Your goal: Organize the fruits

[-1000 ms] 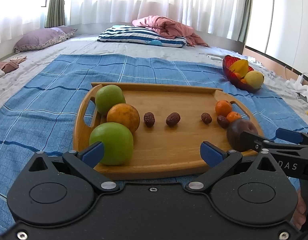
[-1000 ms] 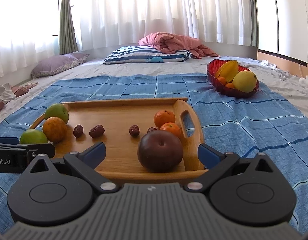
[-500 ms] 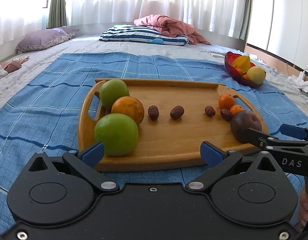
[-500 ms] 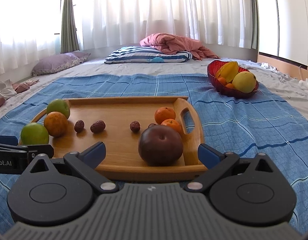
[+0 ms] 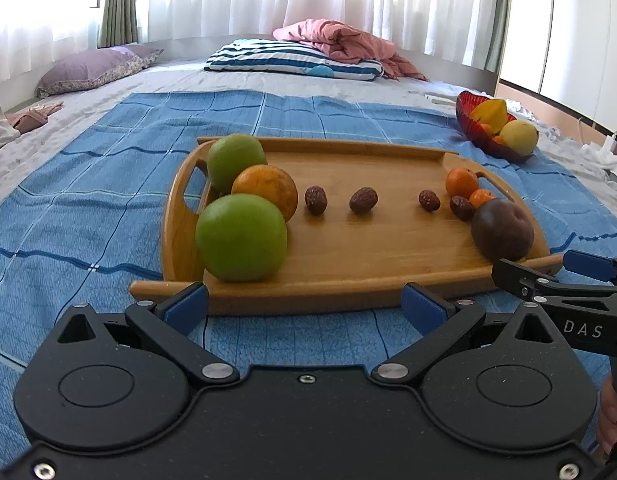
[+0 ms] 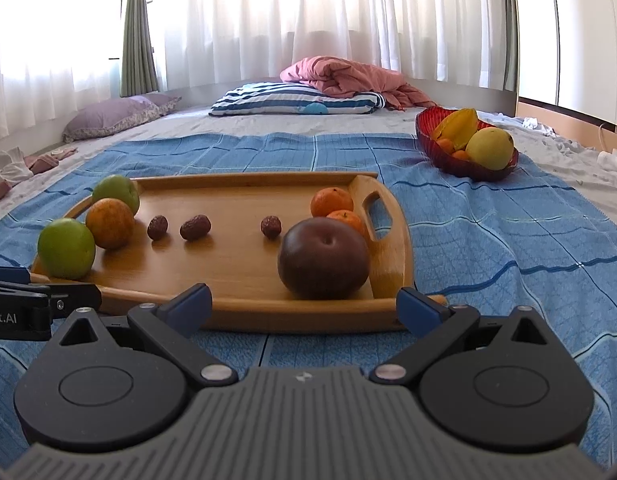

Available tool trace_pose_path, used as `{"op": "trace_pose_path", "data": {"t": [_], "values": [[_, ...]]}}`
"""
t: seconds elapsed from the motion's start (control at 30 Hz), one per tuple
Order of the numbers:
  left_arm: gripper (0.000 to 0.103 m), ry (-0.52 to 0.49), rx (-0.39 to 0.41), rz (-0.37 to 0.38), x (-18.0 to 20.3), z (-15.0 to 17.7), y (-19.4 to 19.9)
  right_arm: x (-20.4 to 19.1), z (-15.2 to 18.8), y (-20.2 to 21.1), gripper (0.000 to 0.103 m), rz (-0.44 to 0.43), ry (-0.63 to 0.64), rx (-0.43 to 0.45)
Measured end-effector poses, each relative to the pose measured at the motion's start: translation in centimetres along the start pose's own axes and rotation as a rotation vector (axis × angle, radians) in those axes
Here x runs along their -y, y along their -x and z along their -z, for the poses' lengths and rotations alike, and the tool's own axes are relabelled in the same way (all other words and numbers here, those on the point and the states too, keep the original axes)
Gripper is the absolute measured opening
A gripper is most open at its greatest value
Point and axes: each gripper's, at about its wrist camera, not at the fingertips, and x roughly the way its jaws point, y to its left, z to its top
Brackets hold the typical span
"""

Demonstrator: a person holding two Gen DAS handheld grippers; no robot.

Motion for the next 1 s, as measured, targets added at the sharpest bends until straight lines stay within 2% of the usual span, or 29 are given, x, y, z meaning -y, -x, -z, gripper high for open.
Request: {"op": "trace_pose_path", "data": {"t": [0.63, 1.0], "values": [[0.103, 0.029, -0.045, -0.032, -0.9, 1.5, -2.3, 0.3, 1.9, -2.0, 0.103, -0.015, -0.026, -0.053], [0.103, 0.017, -0.061, -0.045, -0.7, 1.7, -3.3, -0.4, 2.6, -2.4, 0.103, -0.006, 0.019, -0.045]]}}
